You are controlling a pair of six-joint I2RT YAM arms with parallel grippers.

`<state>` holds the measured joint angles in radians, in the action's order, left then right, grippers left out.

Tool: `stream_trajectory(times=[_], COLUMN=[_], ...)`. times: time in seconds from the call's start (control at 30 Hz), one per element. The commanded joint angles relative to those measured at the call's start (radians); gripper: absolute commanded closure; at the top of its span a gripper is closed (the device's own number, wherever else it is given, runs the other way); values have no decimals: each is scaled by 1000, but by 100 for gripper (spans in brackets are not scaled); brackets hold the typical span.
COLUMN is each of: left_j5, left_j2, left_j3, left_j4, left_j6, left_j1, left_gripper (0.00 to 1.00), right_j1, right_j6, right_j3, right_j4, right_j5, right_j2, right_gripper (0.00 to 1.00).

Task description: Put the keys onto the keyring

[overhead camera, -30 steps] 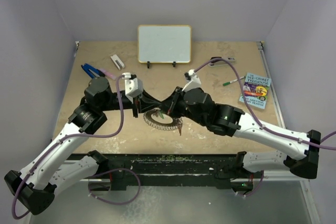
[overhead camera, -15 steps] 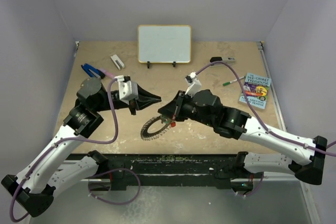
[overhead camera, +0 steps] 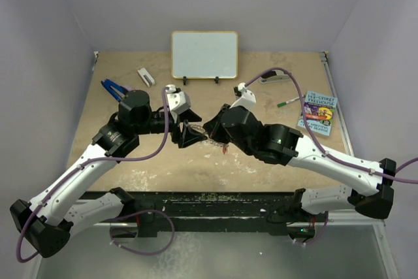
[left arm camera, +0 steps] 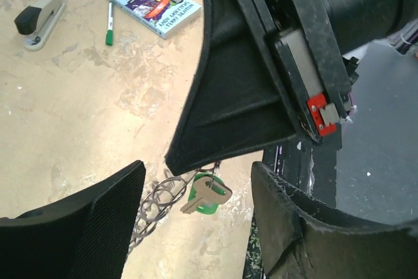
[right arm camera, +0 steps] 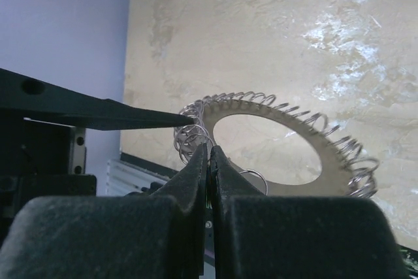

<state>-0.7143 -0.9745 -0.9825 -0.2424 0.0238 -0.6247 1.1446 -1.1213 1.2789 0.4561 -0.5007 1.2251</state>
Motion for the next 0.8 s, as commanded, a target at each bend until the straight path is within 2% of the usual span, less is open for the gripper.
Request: stream_trajectory(times=[0.0,0.2,0.57,0.7,0.77], left_j5=[55,102,77,67,71], left_j2=[-5,5,4,11,15], left_j3=[-53,-13,22,36,40], left_j4=[-3,-11,59,63,57], left_j6=[13,2,23,21,11], left_j1=[-10,-10,-12,-13,-13], left_gripper=[30,29,23,25,29], right_j1=[35,65,73,73,73], right_j6=[-65,-67,-50,-42,-29], right_j3=[73,105,104,99,95], right_j4=[69,93,42,25,6], right_j5=[-137,-179,-149,-137,-127], right_j2=[4,4,0,-7,-15], right_gripper=[100,100,100,100,100])
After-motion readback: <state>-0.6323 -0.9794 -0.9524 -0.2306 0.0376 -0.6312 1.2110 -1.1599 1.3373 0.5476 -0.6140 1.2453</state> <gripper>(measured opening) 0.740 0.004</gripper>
